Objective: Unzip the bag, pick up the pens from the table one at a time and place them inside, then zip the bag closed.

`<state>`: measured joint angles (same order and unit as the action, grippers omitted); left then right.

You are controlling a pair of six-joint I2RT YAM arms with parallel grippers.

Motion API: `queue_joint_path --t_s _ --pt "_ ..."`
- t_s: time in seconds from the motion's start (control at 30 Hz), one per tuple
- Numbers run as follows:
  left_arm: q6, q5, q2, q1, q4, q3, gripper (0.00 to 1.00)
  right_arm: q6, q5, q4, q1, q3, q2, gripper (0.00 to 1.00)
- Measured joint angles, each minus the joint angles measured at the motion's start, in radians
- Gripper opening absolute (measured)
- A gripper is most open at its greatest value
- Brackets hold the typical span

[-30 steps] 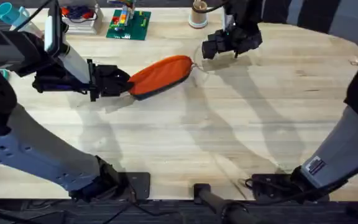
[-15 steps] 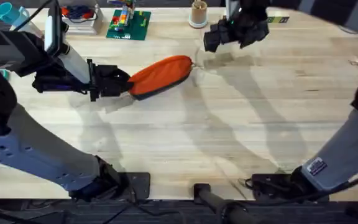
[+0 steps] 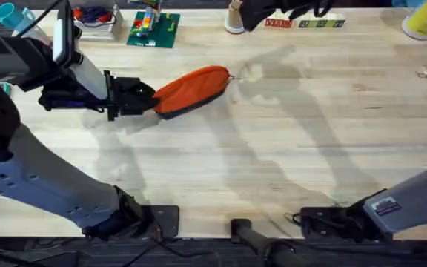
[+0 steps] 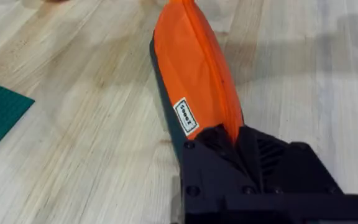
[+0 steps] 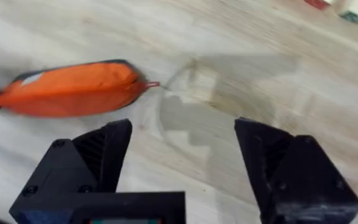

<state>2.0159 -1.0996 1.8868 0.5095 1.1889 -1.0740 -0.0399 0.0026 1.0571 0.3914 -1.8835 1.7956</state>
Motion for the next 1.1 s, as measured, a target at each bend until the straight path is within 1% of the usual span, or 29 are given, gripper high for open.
queue_joint_path --t_s 0.13,0.37,0.57,0.6,0.67,0.77,0.8,0.83,0.87,1.1 --pt "0.000 0.000 0.000 0.000 0.000 0.000 0.042 0.059 -0.029 0.016 0.042 0.000 -0.041 0.998" --pt "0.000 0.000 0.000 0.000 0.000 0.000 0.042 0.117 -0.045 0.017 0.131 0.000 -0.096 0.998" --pt "0.000 0.000 0.000 0.000 0.003 0.000 0.049 0.131 -0.045 0.023 0.162 -0.001 -0.116 0.997" --pt "-0.001 0.000 0.000 0.000 0.004 0.000 0.075 0.131 -0.045 0.023 0.163 -0.001 -0.116 0.997" --pt "0.000 0.016 0.000 0.002 0.007 0.000 0.353 0.134 -0.045 0.023 0.163 -0.001 -0.116 0.997" --pt "0.000 0.031 0.000 0.009 0.008 0.000 0.845 0.137 -0.045 0.023 0.163 -0.001 -0.116 0.998" --pt "-0.005 0.035 0.000 0.011 0.008 0.000 0.950 0.138 -0.045 0.023 0.163 -0.001 -0.116 0.998" --pt "-0.005 0.039 0.000 0.012 0.008 0.000 0.985 0.138 -0.045 0.023 0.163 0.000 -0.116 0.998" --pt "-0.004 0.042 0.000 0.012 0.007 0.000 0.993 0.138 -0.045 0.023 0.163 -0.001 -0.116 0.998" --pt "-0.004 0.049 0.000 0.012 0.007 0.001 0.994 0.138 -0.045 0.024 0.163 -0.001 -0.116 0.997"
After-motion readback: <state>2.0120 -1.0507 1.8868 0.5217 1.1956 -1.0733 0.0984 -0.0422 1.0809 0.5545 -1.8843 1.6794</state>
